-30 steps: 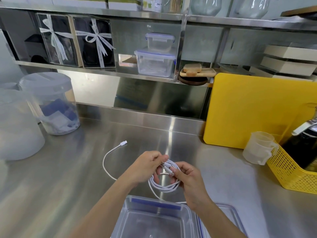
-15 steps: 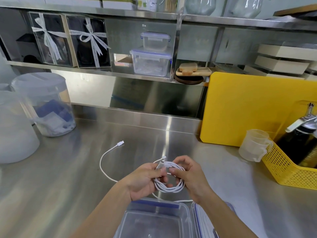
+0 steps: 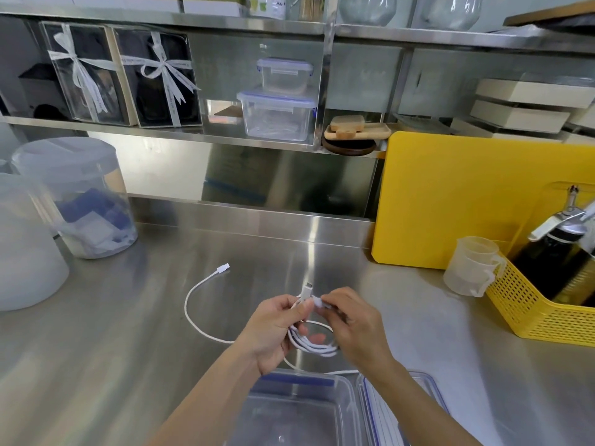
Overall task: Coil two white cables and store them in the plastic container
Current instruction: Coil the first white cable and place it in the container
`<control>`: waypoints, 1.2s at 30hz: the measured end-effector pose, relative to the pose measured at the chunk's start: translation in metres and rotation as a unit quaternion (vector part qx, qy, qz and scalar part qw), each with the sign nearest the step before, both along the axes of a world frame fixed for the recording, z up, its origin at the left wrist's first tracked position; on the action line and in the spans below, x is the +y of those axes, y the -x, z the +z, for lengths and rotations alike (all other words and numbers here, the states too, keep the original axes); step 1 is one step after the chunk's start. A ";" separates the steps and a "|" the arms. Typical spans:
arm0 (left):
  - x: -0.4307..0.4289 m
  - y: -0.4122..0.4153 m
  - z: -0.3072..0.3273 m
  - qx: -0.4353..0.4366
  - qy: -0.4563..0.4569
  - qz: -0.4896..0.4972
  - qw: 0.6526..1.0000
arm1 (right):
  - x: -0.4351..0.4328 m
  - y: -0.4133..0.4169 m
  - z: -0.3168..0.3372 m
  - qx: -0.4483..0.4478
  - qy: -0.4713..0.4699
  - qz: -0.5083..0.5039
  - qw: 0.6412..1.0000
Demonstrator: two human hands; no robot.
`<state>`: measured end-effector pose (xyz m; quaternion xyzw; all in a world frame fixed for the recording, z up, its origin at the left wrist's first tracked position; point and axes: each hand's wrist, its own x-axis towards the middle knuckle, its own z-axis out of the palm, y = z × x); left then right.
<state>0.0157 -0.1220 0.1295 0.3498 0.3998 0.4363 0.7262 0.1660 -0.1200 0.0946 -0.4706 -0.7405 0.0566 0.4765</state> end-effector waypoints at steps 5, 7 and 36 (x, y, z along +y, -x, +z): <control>-0.002 -0.007 -0.004 -0.008 -0.043 0.105 0.994 | -0.005 0.002 -0.004 0.039 0.008 -0.013 0.999; -0.001 -0.007 -0.005 0.041 -0.059 0.116 0.991 | -0.006 0.000 -0.006 0.019 -0.014 -0.011 1.000; -0.032 0.056 -0.033 0.640 -0.236 -0.079 0.727 | -0.033 0.034 -0.011 -0.021 0.389 0.023 0.921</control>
